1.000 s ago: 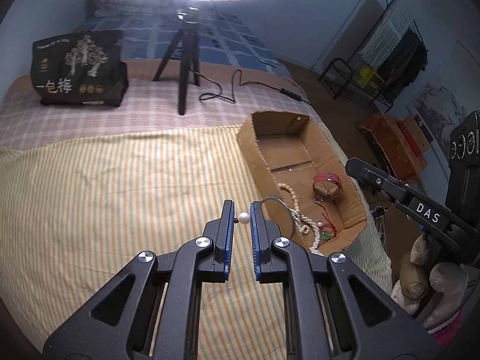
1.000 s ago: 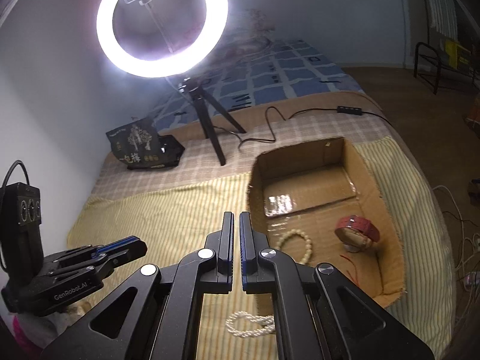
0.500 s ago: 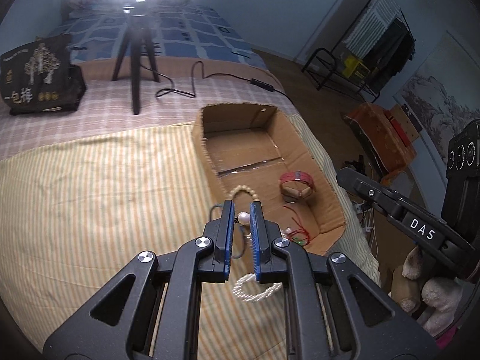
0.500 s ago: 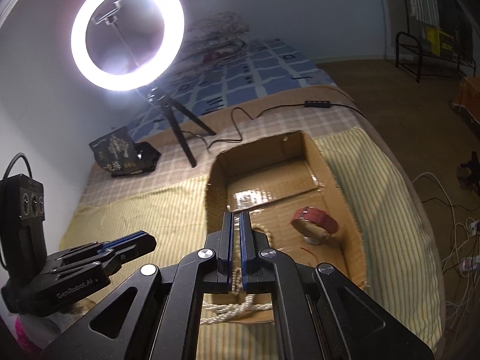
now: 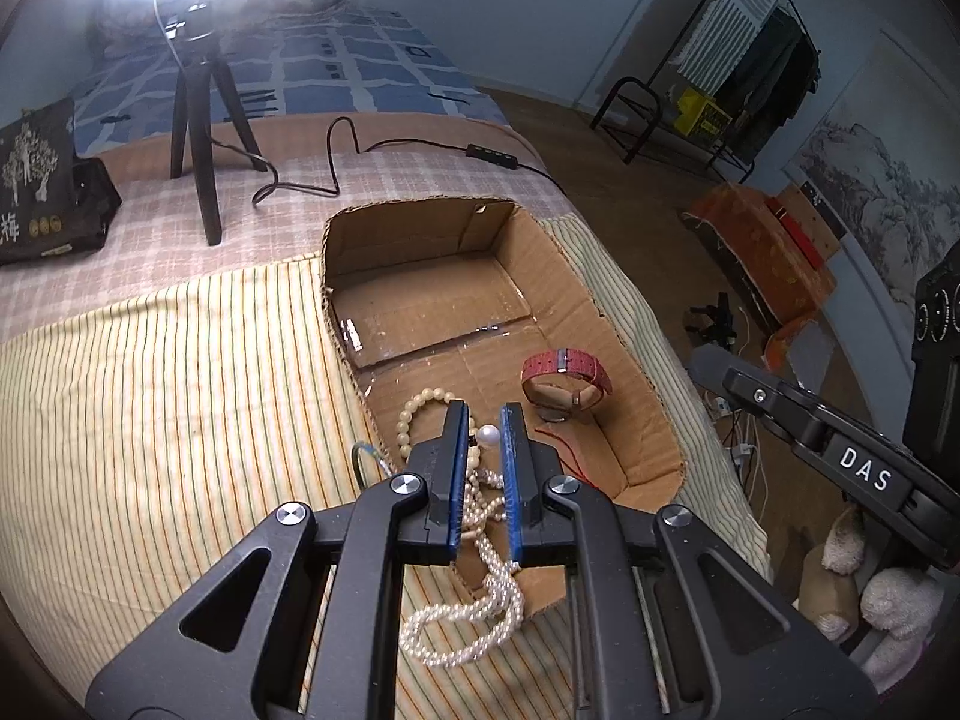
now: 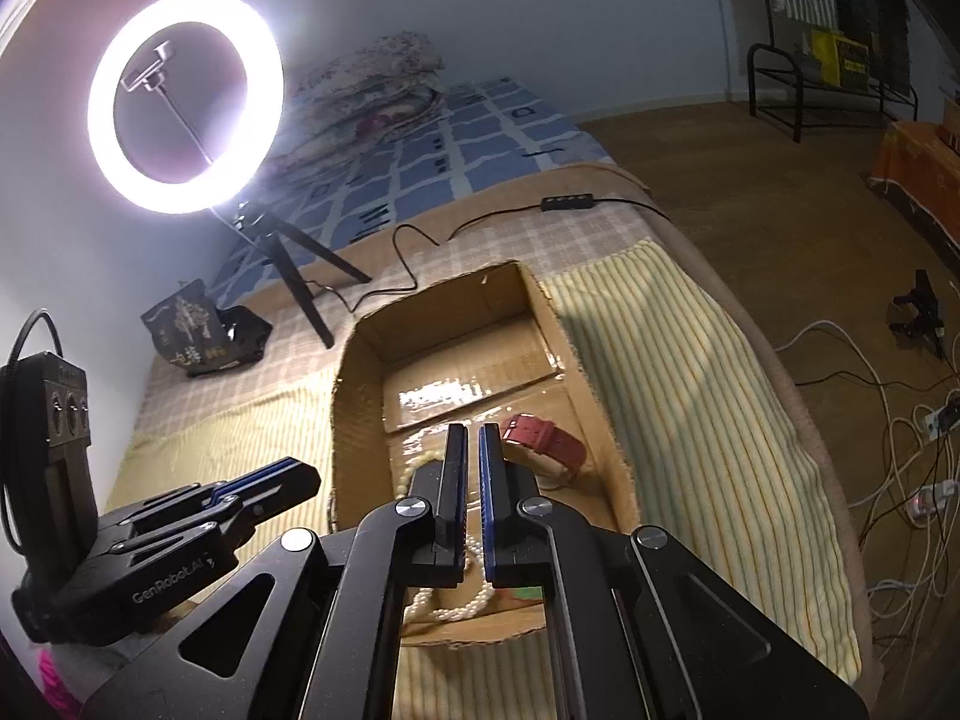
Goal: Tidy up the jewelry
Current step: 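Carry the earring in the left tool while the right tool carries the ring over the box, then open the left tool to drop the earring while the right tool releases the ring into the box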
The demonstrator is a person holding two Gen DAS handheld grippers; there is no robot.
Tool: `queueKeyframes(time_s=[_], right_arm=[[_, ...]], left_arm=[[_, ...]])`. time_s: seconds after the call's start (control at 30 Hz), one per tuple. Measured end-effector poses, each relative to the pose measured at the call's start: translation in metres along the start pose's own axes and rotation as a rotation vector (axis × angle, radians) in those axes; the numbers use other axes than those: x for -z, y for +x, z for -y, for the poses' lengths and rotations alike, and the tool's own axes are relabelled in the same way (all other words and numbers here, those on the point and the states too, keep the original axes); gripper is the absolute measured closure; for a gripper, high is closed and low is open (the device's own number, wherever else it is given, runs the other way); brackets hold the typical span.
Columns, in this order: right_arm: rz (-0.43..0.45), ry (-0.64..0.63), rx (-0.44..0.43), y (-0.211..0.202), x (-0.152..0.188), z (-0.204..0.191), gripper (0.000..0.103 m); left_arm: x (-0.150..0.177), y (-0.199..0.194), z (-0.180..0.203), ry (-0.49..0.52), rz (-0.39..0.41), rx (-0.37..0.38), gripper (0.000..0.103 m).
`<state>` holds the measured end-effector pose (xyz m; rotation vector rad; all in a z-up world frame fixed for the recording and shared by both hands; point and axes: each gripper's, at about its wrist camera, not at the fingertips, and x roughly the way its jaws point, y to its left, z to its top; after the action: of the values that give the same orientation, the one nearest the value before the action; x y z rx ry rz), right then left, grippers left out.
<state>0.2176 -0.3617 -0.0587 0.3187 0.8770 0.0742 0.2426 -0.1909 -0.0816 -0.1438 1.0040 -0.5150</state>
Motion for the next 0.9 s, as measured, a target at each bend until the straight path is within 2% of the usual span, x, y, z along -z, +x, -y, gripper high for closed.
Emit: queueKeyframes(time_s=[0.67,0.7,0.73,0.77,0.8,0.9], right_arm=[[-0.002,0.004,0.065,0.005,0.001,0.011,0.101],[0.000,0.003,0.070,0.005,0.001,0.011,0.100],[0.000,0.002,0.076,0.005,0.001,0.011,0.093],[0.000,0.002,0.078,0.005,0.000,0.010,0.088],[0.005,0.001,0.079,0.004,0.000,0.010,0.078],[0.031,-0.006,0.091,0.000,0.000,0.008,0.062]], left_arm=[[-0.001,-0.004,0.009,0.046,0.040,-0.050,0.092],[-0.001,-0.004,0.009,0.049,0.039,-0.053,0.078],[0.000,-0.005,0.009,0.050,0.042,-0.054,0.069],[0.000,-0.006,0.009,0.051,0.049,-0.056,0.053],[0.000,-0.008,0.009,0.052,0.060,-0.065,0.047],[0.000,-0.010,0.010,0.058,0.069,-0.084,0.042]])
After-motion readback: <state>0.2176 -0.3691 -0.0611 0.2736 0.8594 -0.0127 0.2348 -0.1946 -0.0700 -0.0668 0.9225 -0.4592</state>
